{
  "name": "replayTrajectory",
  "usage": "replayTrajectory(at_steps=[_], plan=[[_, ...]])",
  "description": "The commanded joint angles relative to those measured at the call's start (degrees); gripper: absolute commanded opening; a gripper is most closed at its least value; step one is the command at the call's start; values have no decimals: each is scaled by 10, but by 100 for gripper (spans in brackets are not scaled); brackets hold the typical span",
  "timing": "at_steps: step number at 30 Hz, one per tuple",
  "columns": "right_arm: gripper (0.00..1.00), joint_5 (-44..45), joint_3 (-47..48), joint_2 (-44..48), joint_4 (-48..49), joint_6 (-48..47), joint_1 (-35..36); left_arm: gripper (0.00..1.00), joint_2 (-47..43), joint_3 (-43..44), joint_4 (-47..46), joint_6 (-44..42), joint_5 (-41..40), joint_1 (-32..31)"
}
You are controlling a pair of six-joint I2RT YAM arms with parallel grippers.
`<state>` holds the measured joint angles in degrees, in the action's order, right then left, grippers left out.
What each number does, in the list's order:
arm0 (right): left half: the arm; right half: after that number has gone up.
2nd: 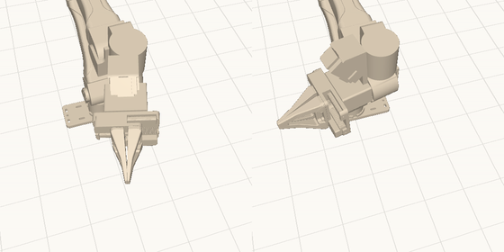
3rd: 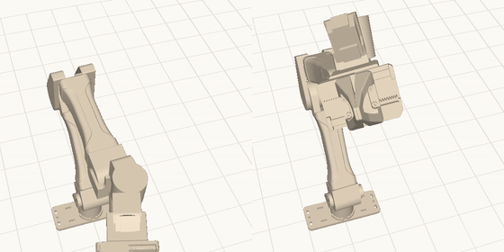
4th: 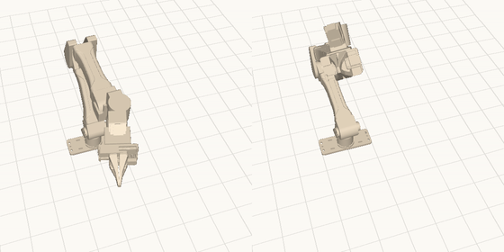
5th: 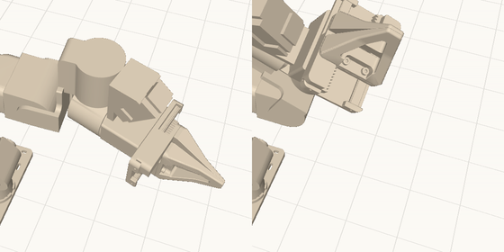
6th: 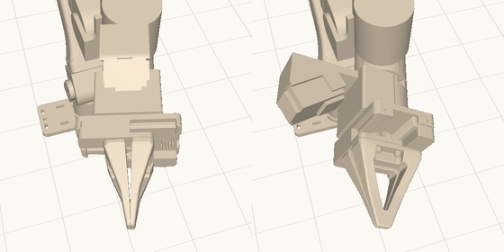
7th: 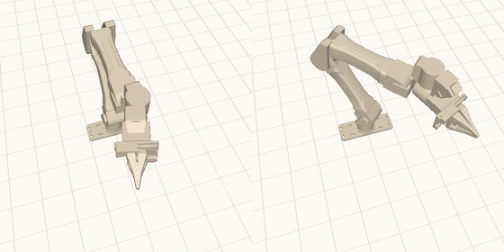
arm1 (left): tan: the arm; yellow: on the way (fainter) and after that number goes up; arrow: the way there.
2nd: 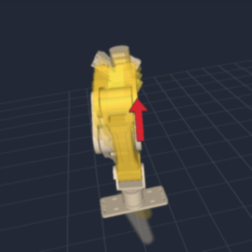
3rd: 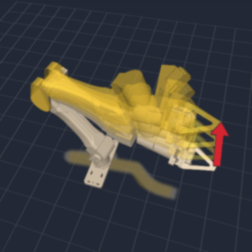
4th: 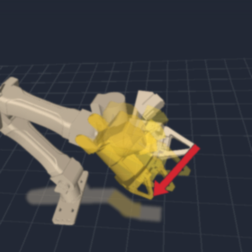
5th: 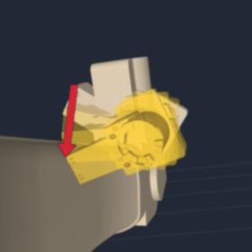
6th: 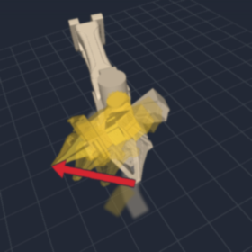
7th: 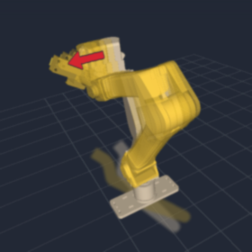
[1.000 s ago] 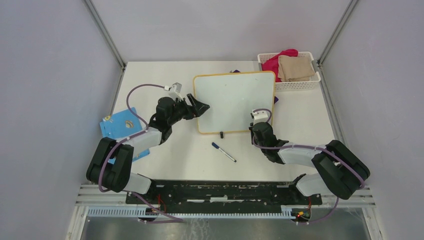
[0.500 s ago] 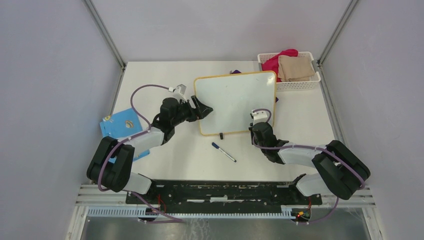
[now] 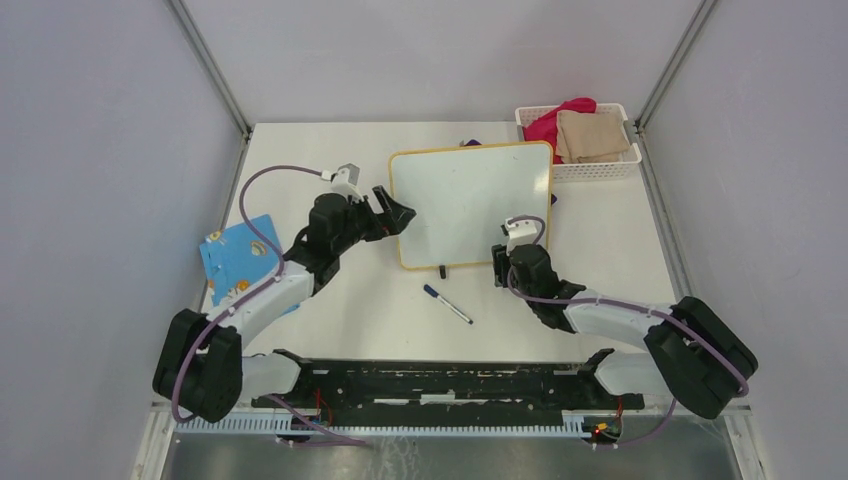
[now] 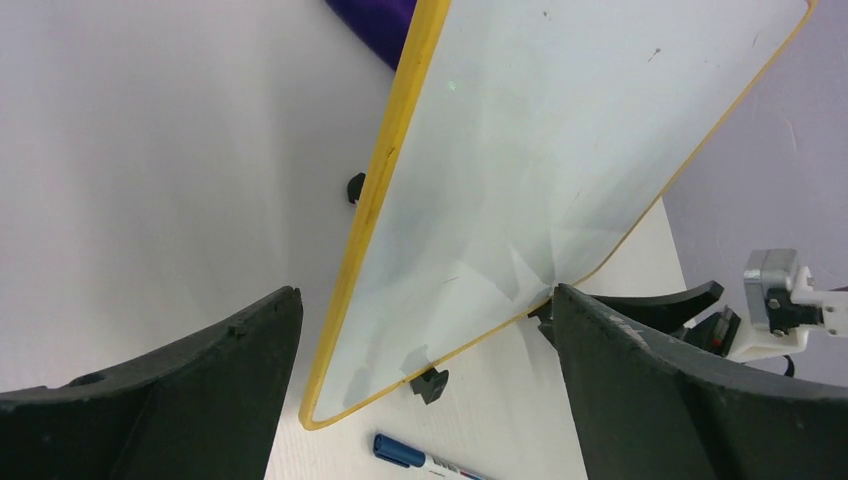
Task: Write a sentence on the whiteboard
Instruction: Move the whiteboard stand to the center of the board, then open the whiteboard marker at the center of the board.
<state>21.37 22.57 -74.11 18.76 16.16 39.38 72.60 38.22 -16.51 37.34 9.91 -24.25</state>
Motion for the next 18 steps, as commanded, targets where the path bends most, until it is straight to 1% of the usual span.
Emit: replayTrajectory(at_steps=[1, 6, 9, 11, 14, 18], plan=[[56, -2, -12, 62, -12, -7, 1, 100, -80, 27, 87, -49, -76, -2], [60, -19, -14, 153, -89, -28, 2, 100, -200, 29, 171, -87, -172, -2], [60, -38, -7, 204, -140, -57, 11, 100, -250, 51, 229, -119, -208, -2], [58, -67, 0, 227, -168, -87, 27, 100, -272, 64, 252, -139, -221, -2], [55, -99, 19, 222, -204, -114, 85, 100, -290, 80, 253, -173, -216, -2], [53, -97, 43, 166, -219, -115, 147, 100, -275, 93, 212, -168, -197, -2]])
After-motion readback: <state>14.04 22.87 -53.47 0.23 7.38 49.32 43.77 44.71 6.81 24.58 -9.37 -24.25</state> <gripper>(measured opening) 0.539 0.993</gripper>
